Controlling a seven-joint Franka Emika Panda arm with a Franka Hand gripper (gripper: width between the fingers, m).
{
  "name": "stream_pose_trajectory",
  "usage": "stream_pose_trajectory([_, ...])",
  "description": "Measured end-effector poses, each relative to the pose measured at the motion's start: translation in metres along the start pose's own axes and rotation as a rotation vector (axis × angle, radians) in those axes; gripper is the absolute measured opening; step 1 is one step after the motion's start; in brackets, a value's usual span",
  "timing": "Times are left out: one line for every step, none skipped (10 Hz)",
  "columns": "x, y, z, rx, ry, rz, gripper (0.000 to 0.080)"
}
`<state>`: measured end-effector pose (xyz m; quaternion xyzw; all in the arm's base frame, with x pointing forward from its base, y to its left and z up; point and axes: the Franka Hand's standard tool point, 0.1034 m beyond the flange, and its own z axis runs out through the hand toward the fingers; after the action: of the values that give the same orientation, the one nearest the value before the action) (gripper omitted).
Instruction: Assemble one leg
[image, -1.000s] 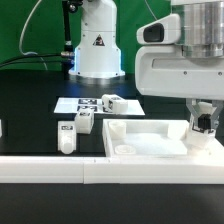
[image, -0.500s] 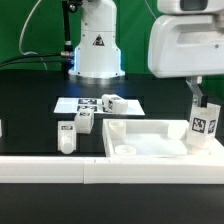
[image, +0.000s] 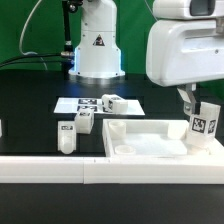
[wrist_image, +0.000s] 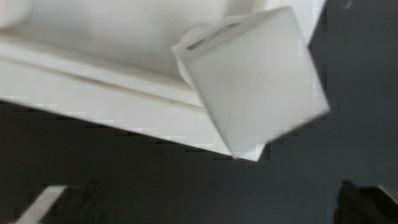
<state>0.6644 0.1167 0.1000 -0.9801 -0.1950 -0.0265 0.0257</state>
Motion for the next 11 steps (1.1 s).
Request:
stream_pose_trajectory([-0.009, -0.003, 0.005, -0.008, 0.011, -0.098, 0.0648])
stream_pose_trajectory([-0.017, -0.006, 0.008, -0.009, 0.011, -0.132, 0.0648])
stream_pose_trajectory([-0.018, -0.005, 0.008, -0.008, 0.008, -0.134, 0.0648])
stream_pose_trajectory([-0.018, -0.005, 0.009, -0.008, 0.008, -0.132, 0.0648])
stream_pose_trajectory([-0.018, -0.005, 0.009, -0.008, 0.007, -0.131, 0.0648])
stream_pose_trajectory([-0.019, -0.006, 0.01, -0.008, 0.006, -0.131, 0.0648])
stream_pose_trajectory([-0.022, -0.01, 0.016, -0.014, 0.018, -0.133, 0.0648])
stream_pose_trajectory([-0.029, -0.01, 0.022, -0.012, 0.009, -0.131, 0.0648])
stream_pose_trajectory([-0.027, -0.009, 0.02, -0.012, 0.012, -0.124, 0.0648])
stream_pose_trajectory([-0.026, -0.009, 0.021, -0.012, 0.013, -0.107, 0.0559])
stream_pose_trajectory([-0.027, -0.009, 0.021, -0.011, 0.013, -0.066, 0.0375])
